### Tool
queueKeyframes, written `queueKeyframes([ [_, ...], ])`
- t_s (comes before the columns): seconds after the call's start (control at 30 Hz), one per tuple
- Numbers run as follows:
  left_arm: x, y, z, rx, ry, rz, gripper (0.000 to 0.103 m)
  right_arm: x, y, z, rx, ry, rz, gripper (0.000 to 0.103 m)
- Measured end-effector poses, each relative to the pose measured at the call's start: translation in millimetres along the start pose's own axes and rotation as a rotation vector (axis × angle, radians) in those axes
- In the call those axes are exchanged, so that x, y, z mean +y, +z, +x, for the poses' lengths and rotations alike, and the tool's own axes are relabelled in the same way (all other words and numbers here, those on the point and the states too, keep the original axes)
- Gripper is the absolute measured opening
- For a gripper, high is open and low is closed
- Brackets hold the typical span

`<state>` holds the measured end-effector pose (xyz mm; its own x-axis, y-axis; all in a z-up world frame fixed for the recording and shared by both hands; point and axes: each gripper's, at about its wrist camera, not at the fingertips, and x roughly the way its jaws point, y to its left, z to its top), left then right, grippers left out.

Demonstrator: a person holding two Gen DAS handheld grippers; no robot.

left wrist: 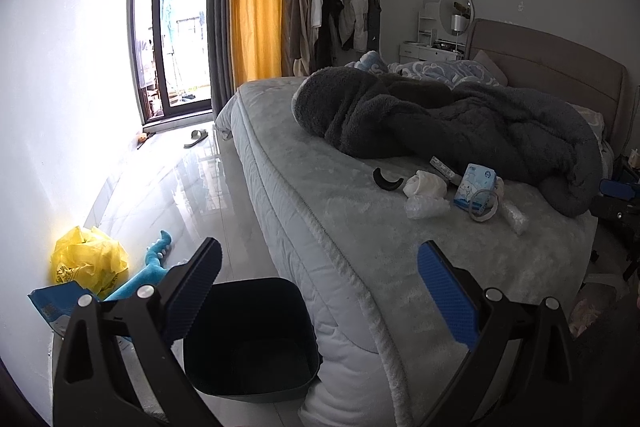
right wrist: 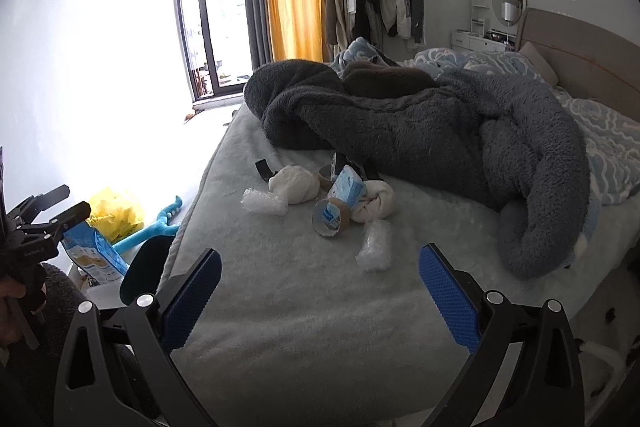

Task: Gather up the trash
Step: 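Reach the right gripper to the clear bubble wrap and close on it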

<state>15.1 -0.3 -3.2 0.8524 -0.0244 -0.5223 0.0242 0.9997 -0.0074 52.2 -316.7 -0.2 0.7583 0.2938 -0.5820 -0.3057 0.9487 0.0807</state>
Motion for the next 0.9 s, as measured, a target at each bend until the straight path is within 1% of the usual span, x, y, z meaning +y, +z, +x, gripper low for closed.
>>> queueKeyframes([
  [0.07,0,1,8,0.015,-0.012,-0.002,0.1,3,0,10,0.013,-0.005,-0.01,0.099],
  [0.13,0,3,15,0.018,-0.023,0.001,0.099,2,-2,22,0.027,-0.011,-0.014,0.09],
  [0.27,-2,3,32,0.035,-0.044,0.0,0.099,-9,-11,48,0.069,-0.03,0.005,0.086],
  [0.33,-4,1,41,0.054,-0.056,0.004,0.099,-19,-17,61,0.091,-0.038,0.031,0.078],
  [0.47,-5,2,51,0.073,-0.103,-0.009,0.099,-34,-22,77,0.116,-0.031,0.08,0.073],
  [0.6,-12,12,62,0.077,-0.149,-0.019,0.098,-45,-18,94,0.121,-0.024,0.1,0.066],
  [0.7,-22,18,75,0.088,-0.17,0.003,0.098,-50,-14,109,0.125,-0.009,0.107,0.061],
  [0.77,-30,19,85,0.104,-0.184,0.029,0.098,-52,-12,119,0.14,-0.019,0.103,0.059],
  [0.9,-44,20,107,0.14,-0.184,0.068,0.097,-59,-11,137,0.164,-0.025,0.117,0.053],
])
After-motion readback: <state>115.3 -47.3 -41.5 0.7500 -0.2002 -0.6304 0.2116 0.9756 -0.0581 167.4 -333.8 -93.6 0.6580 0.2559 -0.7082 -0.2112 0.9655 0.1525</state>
